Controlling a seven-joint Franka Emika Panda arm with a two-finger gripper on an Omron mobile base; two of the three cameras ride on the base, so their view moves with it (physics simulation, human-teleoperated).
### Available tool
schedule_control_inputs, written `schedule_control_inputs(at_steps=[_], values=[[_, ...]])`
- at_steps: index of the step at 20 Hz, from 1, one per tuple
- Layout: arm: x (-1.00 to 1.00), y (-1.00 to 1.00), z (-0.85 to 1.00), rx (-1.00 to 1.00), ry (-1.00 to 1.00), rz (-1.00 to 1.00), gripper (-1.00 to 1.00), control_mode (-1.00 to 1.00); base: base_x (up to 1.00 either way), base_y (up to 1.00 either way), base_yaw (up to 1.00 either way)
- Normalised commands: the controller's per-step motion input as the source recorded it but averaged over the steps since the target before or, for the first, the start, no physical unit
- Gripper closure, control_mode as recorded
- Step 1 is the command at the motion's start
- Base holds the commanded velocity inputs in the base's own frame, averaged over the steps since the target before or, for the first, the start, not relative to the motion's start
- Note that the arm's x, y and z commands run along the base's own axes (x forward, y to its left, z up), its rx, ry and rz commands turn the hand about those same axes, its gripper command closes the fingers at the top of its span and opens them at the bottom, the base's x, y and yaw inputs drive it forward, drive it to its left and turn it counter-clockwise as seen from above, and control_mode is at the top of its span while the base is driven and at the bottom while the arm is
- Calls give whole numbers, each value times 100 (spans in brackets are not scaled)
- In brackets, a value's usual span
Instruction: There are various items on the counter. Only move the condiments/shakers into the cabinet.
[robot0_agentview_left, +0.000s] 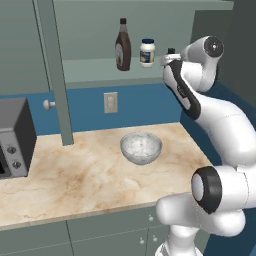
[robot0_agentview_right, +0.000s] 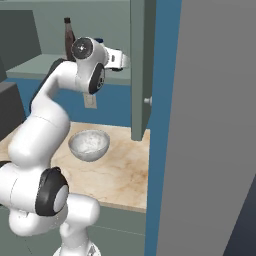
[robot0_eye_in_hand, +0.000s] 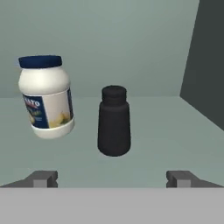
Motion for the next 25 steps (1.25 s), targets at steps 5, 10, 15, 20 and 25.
schedule_control_inputs(at_steps=[5,10,15,20,25], values=[[-100,65,-29,-19,-11,21,-100,-100,0,0,0],[-100,64,-44,-21,-4,21,-100,-100,0,0,0],[-100,38,-49,-13,-3,18,-100,-100,0,0,0],[-86,21,-63,-10,-2,0,-100,-100,0,0,0],[-48,33,-87,-23,6,-2,-100,-100,0,0,0]])
